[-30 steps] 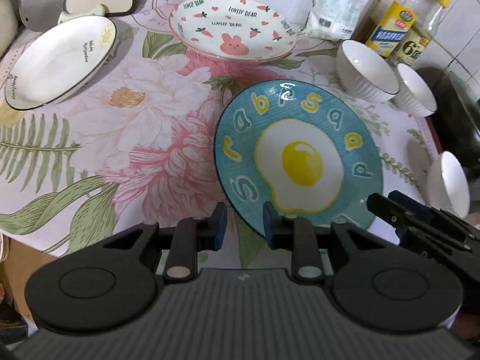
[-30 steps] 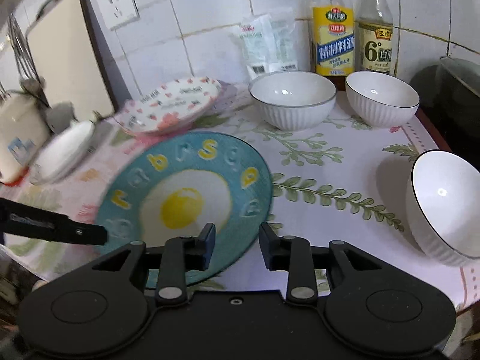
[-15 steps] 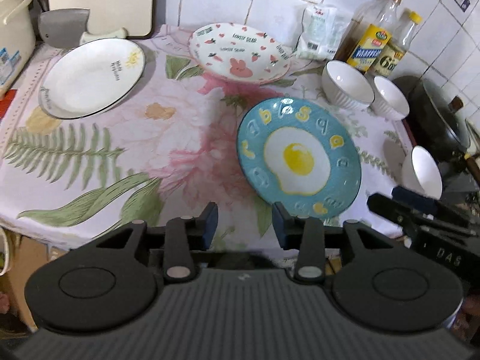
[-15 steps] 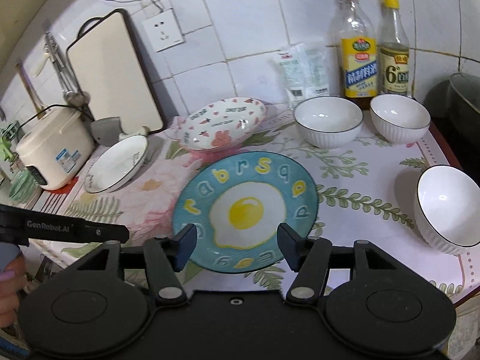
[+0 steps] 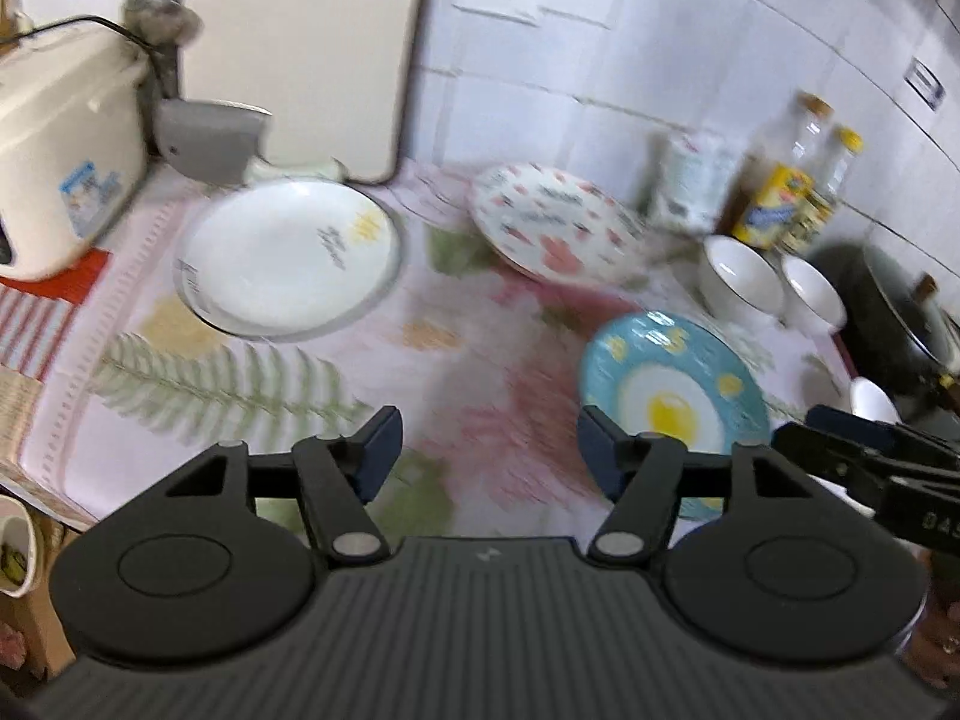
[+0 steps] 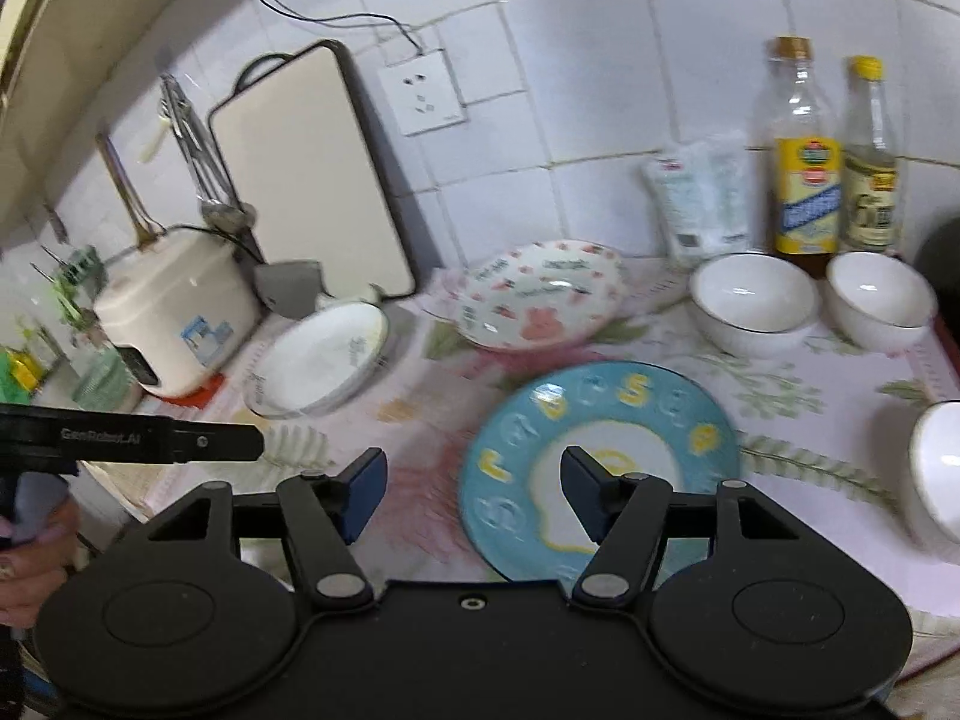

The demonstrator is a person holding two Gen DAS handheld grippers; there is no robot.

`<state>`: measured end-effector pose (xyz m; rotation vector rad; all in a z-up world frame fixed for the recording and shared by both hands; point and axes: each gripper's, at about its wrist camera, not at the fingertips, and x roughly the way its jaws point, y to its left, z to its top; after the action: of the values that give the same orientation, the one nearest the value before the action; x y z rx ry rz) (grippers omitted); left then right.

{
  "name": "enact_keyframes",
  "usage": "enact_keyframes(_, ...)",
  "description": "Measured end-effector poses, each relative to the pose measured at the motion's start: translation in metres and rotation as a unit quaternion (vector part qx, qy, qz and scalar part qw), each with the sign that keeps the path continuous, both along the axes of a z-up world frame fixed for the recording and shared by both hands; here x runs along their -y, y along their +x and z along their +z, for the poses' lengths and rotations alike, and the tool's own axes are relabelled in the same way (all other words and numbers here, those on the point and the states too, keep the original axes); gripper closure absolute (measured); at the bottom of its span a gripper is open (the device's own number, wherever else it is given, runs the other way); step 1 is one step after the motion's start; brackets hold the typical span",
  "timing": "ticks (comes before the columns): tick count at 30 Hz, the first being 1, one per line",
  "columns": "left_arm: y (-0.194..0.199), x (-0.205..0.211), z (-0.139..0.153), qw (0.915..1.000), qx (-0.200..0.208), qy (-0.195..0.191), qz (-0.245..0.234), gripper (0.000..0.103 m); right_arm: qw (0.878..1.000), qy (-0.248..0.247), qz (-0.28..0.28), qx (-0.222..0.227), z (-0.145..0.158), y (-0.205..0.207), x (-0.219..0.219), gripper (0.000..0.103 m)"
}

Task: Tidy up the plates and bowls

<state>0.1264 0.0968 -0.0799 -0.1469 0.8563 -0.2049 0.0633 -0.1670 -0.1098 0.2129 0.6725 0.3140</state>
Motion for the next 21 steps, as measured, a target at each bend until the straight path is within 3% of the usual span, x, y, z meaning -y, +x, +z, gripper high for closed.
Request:
enact_keyframes(4,0.007,-0.025,-0.006,0.9989,0.033,0.011,0.030,0.029,0.998,0.010,0.040,0.038,-0.003,0.016,-0.028,0.034)
enact_keyframes(9,0.029,-0.058,-0.028,0.9974,0.052,-0.002,0.051,0.028,0.996,0.004,0.066,0.056,-0.009,0.050,-0.066,0.034)
enact_keyframes(15,0.057,-0.095,-0.051,0.9923,0.064,0.032,0.101,0.028,0.997,0.043,0.065,-0.003,-0.033,0.097,-0.101,0.034)
enact_keyframes(21,0.084,-0.128,-0.077,0.9894,0.045,0.006,0.138,0.029,0.995,0.036,0.094,-0.018,-0.052,0.130,-0.136,0.034)
